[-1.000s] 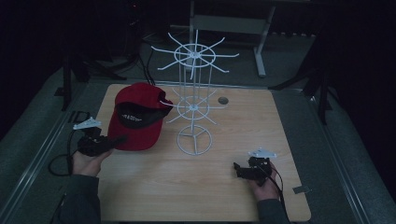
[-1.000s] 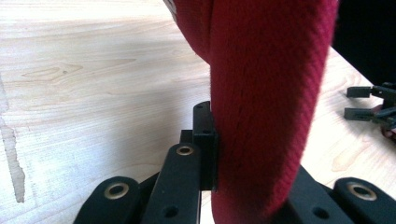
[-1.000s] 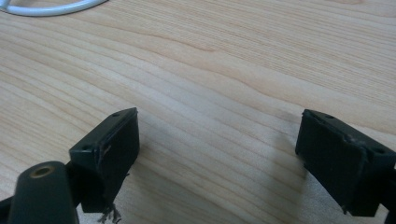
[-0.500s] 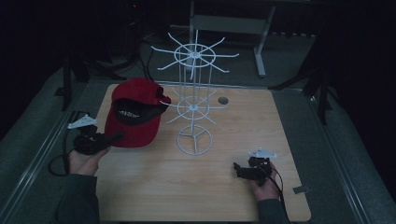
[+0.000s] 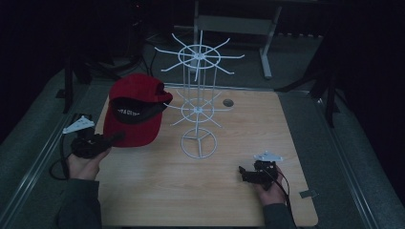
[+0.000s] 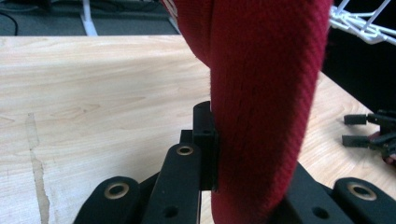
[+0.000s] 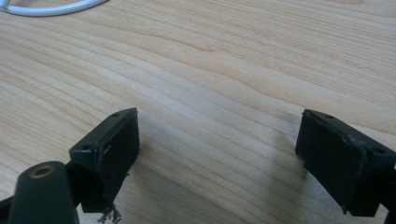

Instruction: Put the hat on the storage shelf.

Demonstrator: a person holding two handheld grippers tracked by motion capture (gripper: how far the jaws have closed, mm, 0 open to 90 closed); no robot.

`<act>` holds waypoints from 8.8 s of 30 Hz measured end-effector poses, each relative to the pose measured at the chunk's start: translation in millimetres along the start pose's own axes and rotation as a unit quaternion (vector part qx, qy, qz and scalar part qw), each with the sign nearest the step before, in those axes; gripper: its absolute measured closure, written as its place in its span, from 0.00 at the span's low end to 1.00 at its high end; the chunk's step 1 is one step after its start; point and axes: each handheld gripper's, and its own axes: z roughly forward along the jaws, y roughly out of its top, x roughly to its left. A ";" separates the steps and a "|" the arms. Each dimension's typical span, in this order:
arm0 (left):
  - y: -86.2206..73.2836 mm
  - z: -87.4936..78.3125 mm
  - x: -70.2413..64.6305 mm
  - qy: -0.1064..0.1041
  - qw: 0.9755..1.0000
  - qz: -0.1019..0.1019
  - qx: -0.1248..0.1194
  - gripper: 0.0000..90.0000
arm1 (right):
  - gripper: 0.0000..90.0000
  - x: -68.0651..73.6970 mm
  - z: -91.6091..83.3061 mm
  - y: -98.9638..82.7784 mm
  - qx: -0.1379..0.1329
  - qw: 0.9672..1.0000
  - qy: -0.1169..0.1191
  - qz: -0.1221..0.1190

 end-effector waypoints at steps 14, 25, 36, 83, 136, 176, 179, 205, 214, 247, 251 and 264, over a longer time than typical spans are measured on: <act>1.9 -5.6 1.3 0.009 0.999 -0.018 -0.026 0.95 | 0.15 0.0 0.0 0.0 0.000 1.000 0.000 0.000; 10.4 -10.5 -1.0 0.010 0.999 -0.017 -0.042 0.95 | 0.15 0.1 0.0 0.0 0.000 1.000 0.000 0.000; 20.7 -12.7 -5.4 0.006 0.999 -0.009 -0.050 0.95 | 0.15 0.2 0.0 0.0 0.000 1.000 0.000 0.001; 39.6 -18.8 -17.6 -0.008 0.996 -0.011 -0.093 0.95 | 0.15 0.0 0.0 0.1 -0.001 1.000 0.000 0.000; 54.3 -21.7 -30.0 -0.018 0.989 -0.029 -0.143 0.95 | 0.15 0.0 0.0 0.1 -0.001 1.000 0.000 0.000; 78.5 -34.9 -44.2 -0.023 0.983 -0.026 -0.181 0.95 | 0.15 0.1 -0.1 0.1 0.000 1.000 0.000 0.001; 82.3 -34.7 -45.1 -0.022 0.983 -0.029 -0.181 0.95 | 0.15 0.1 -0.1 0.1 0.000 1.000 0.000 0.001; 65.4 -39.7 -49.7 -0.054 0.980 -0.022 -0.190 0.95 | 0.15 0.2 -0.1 0.0 0.001 1.000 0.001 0.001; 51.7 -23.4 -52.7 -0.063 0.984 -0.015 -0.169 0.95 | 0.15 0.2 -0.1 0.0 0.000 1.000 0.001 0.001; 8.2 14.8 -44.8 -0.075 0.988 -0.040 -0.127 0.89 | 0.15 0.9 -0.3 -0.4 0.000 1.000 0.001 0.002; 10.0 11.8 -43.4 -0.078 0.987 -0.040 -0.133 0.79 | 0.15 1.0 -0.4 -0.4 0.000 1.000 0.001 0.002; 10.5 8.2 -37.9 -0.061 0.988 -0.047 -0.131 0.52 | 0.15 1.0 -0.4 -0.5 0.000 1.000 0.001 0.002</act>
